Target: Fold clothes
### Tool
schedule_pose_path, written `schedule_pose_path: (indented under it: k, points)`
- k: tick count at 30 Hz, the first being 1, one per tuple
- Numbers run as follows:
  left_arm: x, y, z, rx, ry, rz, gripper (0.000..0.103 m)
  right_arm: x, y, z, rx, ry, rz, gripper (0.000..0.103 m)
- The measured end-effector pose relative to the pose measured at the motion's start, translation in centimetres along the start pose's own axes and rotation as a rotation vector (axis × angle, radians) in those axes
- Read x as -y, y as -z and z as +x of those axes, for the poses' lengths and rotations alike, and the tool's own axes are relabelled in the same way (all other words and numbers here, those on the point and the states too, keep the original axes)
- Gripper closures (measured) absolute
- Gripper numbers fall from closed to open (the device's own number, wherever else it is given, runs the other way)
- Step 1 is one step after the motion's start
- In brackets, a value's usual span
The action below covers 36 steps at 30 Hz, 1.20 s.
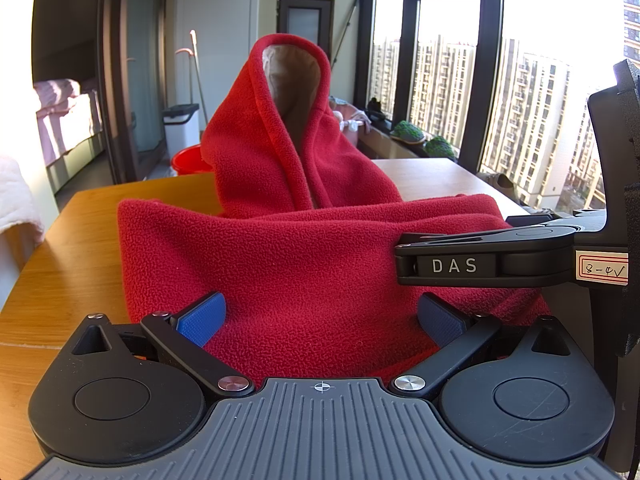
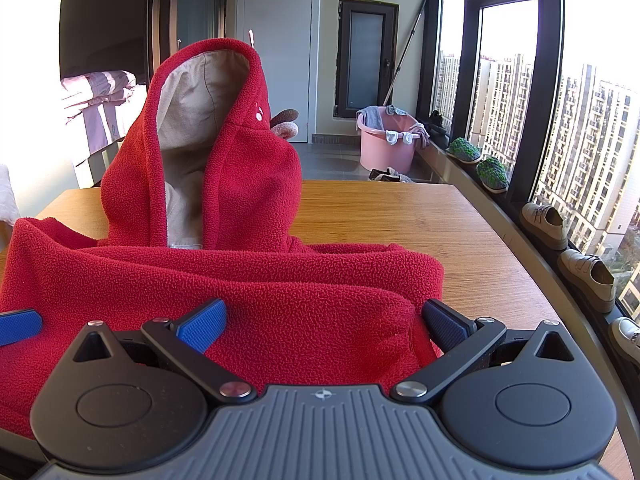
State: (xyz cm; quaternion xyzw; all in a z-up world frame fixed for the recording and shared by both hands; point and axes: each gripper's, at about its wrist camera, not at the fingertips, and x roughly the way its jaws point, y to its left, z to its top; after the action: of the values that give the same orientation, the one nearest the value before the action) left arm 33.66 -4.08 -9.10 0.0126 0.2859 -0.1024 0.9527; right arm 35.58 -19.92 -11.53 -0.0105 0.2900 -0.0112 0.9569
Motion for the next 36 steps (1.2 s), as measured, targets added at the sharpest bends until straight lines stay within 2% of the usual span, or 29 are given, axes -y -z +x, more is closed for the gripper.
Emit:
schedule_pose_path:
  k: [28,31,34,36]
  points:
    - [0.0,-0.2,0.2,-0.005,0.001,0.005,0.0,-0.1,-0.2,0.2,0.0,0.003,0.007,0.0]
    - [0.1,-0.5,0.4,-0.013,0.006,0.028,0.0,1.2,-0.3,0.0,-0.046,-0.056,0.05,0.0]
    - [0.9,-0.4,0.5,-0.01,-0.021,0.078,0.0,3.7,-0.5,0.3,-0.119,-0.182,0.149,0.0]
    - [1.4,-0.3,0.6,-0.003,-0.038,0.093,0.0,3.6,-1.2,0.8,-0.172,-0.193,0.1,0.0]
